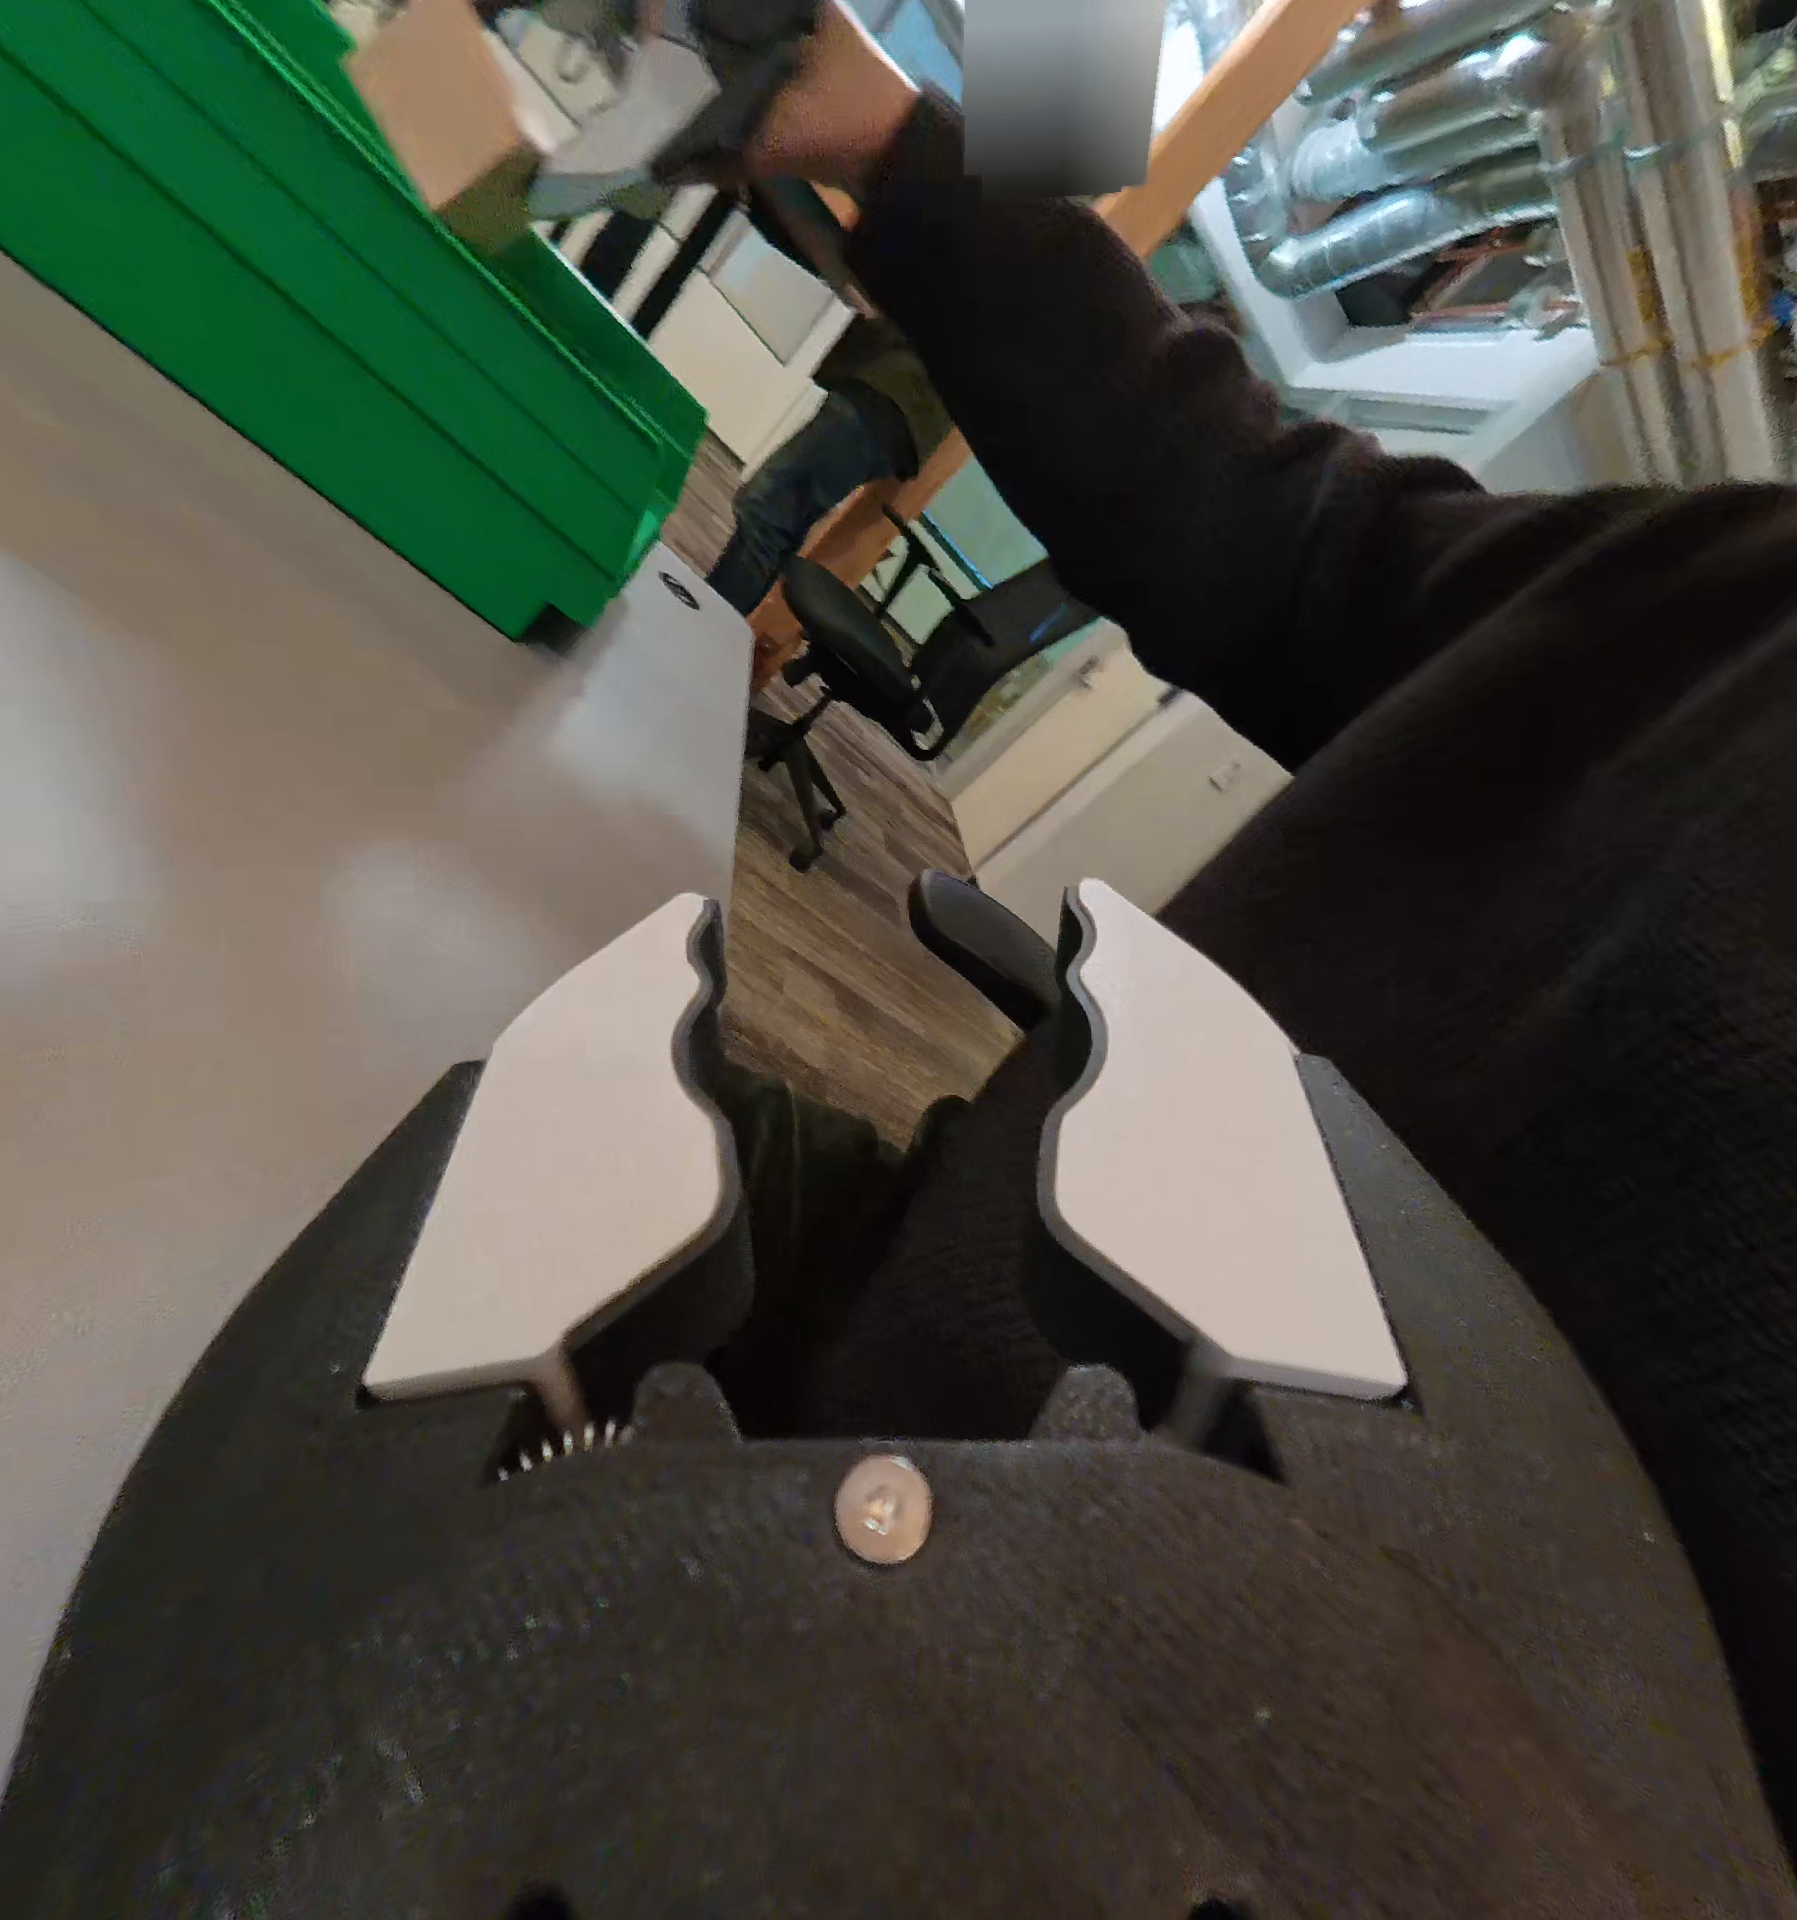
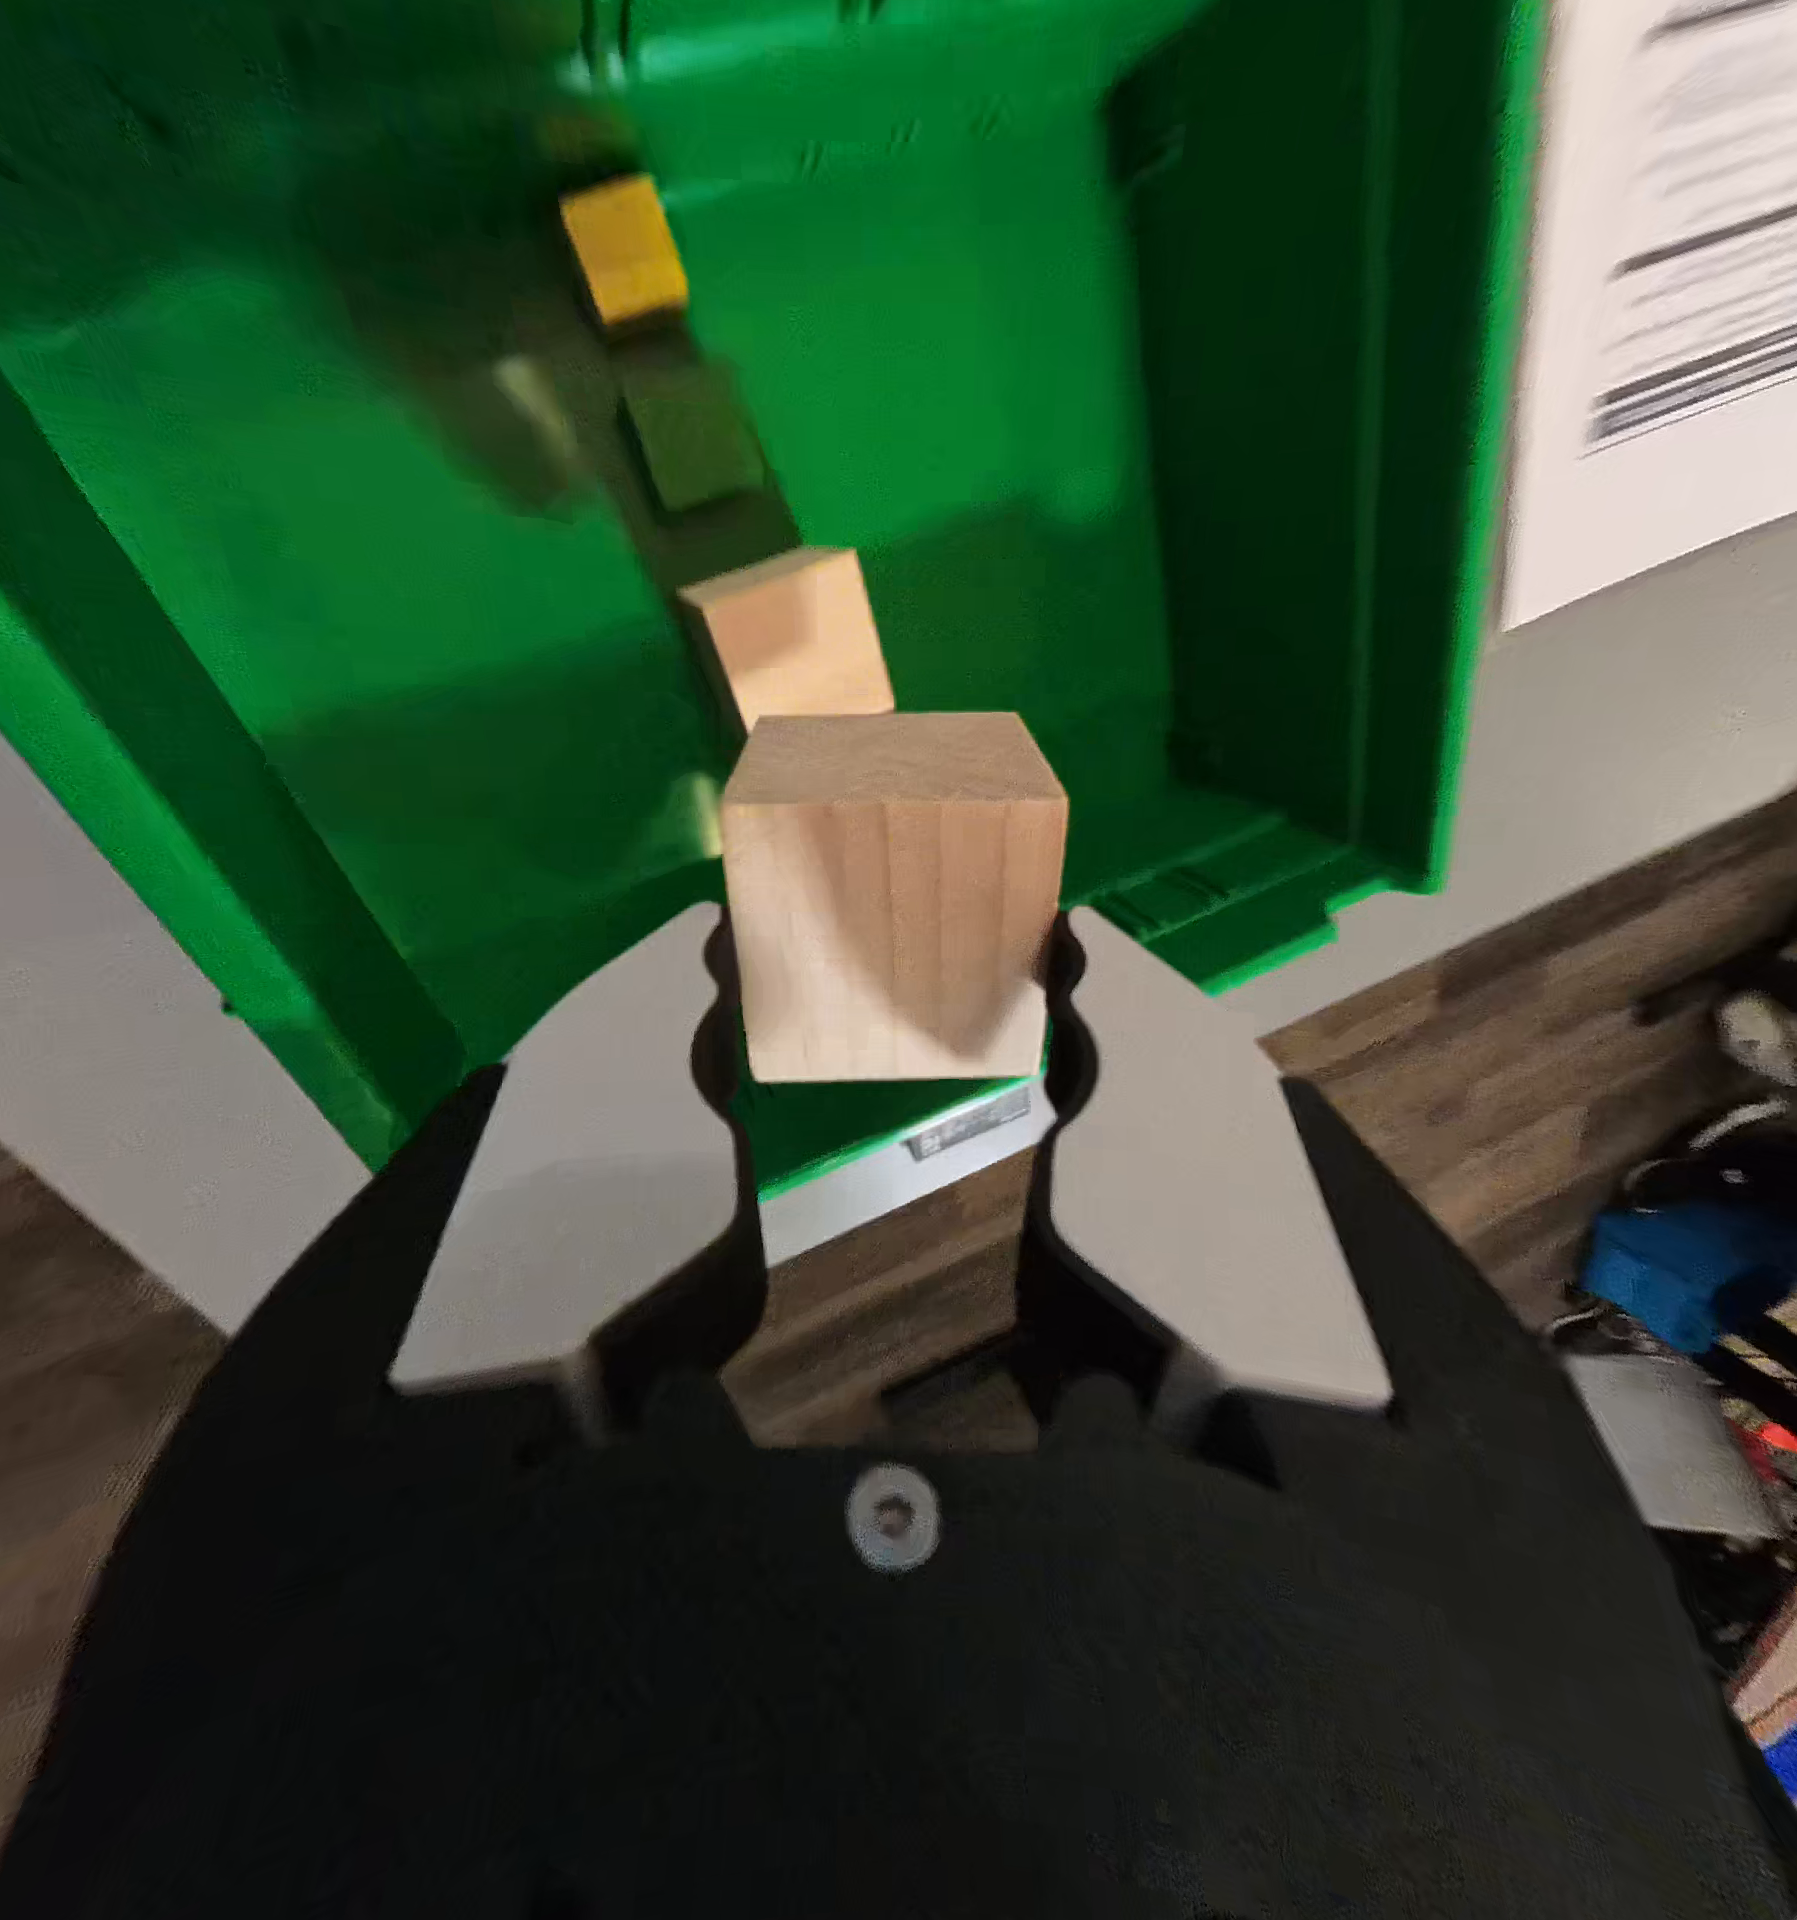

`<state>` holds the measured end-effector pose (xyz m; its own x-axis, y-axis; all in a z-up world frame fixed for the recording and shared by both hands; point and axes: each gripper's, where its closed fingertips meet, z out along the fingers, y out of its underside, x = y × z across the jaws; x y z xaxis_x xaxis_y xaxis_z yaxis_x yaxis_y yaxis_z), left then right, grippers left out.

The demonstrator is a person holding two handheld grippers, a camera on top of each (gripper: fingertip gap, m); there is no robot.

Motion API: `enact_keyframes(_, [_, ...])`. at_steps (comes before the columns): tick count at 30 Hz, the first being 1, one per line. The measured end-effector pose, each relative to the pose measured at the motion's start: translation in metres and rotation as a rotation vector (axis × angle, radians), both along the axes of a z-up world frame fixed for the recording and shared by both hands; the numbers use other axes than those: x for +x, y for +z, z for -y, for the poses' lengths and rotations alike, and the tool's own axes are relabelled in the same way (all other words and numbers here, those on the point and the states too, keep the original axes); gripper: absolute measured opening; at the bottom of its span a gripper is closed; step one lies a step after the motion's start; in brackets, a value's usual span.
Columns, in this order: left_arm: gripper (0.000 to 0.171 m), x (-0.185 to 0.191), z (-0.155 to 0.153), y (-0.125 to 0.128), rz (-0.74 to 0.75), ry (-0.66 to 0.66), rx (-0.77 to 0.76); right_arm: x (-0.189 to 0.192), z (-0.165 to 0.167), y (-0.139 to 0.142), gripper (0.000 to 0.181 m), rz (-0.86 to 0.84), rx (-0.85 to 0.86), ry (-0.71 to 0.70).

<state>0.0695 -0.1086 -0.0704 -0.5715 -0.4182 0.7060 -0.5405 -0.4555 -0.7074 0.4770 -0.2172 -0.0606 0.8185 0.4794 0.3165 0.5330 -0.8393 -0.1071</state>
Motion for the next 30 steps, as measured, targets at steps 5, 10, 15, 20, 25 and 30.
enact_keyframes(5, [0.064, -0.015, 0.023, 0.002, 0.026, -0.164, 0.014, 0.021, 0.006, -0.026, 0.058, -0.018, -0.189, 0.05])
enact_keyframes(10, [0.066, -0.031, 0.049, -0.008, 0.021, -0.314, 0.08, 0.02, 0.009, -0.043, 0.058, 0.032, -0.313, 0.161])
enact_keyframes(15, [0.066, -0.034, 0.055, -0.01, 0.013, -0.35, 0.07, 0.023, 0.014, -0.062, 0.058, 0.048, -0.387, 0.195])
enact_keyframes(20, [0.064, -0.029, 0.047, -0.005, 0.016, -0.308, 0.037, 0.022, 0.013, -0.079, 0.058, 0.019, -0.405, 0.198])
enact_keyframes(25, [0.063, -0.026, 0.041, -0.003, 0.01, -0.288, 0.017, 0.024, 0.012, -0.08, 0.059, 0.02, -0.409, 0.189])
enact_keyframes(30, [0.063, -0.028, 0.043, -0.001, 0.013, -0.294, 0.011, 0.028, 0.019, -0.081, 0.059, 0.065, -0.451, 0.192])
